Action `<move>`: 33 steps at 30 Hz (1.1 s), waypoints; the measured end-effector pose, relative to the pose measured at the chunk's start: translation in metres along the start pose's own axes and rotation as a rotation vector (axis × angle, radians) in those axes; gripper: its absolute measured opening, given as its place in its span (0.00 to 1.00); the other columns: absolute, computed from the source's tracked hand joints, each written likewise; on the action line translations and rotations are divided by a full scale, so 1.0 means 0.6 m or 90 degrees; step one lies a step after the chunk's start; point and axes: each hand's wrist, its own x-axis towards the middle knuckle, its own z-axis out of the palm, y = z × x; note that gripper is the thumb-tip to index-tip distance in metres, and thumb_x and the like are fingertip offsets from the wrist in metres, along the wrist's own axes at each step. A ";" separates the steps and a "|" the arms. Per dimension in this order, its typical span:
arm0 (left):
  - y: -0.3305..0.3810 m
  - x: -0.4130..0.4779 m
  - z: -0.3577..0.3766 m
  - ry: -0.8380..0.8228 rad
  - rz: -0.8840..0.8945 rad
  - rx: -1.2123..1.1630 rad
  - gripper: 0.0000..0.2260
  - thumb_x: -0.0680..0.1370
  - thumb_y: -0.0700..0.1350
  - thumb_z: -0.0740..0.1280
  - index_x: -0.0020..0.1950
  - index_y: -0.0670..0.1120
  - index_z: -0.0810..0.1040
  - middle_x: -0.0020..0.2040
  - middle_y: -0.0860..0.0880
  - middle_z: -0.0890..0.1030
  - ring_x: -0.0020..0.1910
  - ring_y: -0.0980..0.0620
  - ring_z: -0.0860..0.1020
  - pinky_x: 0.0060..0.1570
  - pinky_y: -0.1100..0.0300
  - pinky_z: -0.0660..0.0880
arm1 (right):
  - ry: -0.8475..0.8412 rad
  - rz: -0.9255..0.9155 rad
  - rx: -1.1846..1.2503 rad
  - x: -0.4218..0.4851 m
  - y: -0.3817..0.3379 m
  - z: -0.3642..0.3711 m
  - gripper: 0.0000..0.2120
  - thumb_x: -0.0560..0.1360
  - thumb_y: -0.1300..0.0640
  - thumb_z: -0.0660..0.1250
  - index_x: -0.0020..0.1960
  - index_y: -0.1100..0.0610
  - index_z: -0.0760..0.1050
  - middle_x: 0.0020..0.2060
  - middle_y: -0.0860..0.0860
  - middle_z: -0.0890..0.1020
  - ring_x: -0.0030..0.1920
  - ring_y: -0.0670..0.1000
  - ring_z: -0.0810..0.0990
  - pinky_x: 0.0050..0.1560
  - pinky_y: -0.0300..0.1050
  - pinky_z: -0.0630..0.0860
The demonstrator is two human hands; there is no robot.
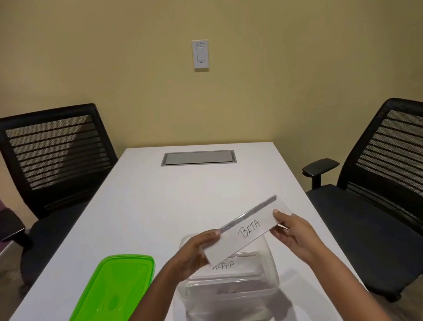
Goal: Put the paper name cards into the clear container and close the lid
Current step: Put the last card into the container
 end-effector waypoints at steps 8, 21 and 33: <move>-0.019 0.020 -0.022 0.253 0.002 -0.039 0.09 0.76 0.39 0.67 0.55 0.38 0.77 0.44 0.43 0.77 0.35 0.50 0.73 0.34 0.61 0.67 | 0.032 -0.016 -0.104 -0.011 0.030 -0.007 0.07 0.77 0.65 0.63 0.55 0.63 0.73 0.45 0.58 0.81 0.44 0.54 0.80 0.41 0.39 0.83; -0.042 0.027 -0.062 0.451 -0.043 0.175 0.14 0.76 0.37 0.62 0.30 0.41 0.68 0.28 0.46 0.67 0.26 0.50 0.64 0.29 0.63 0.63 | 0.082 -0.103 -0.496 -0.025 0.096 0.010 0.18 0.73 0.67 0.65 0.60 0.55 0.67 0.43 0.57 0.80 0.40 0.54 0.78 0.44 0.45 0.76; -0.049 0.013 -0.025 0.409 -0.116 0.648 0.15 0.79 0.38 0.55 0.63 0.33 0.71 0.65 0.36 0.75 0.65 0.41 0.74 0.61 0.55 0.71 | 0.045 0.078 -0.836 -0.002 0.115 0.006 0.22 0.75 0.57 0.64 0.66 0.63 0.64 0.62 0.59 0.76 0.59 0.56 0.76 0.52 0.41 0.72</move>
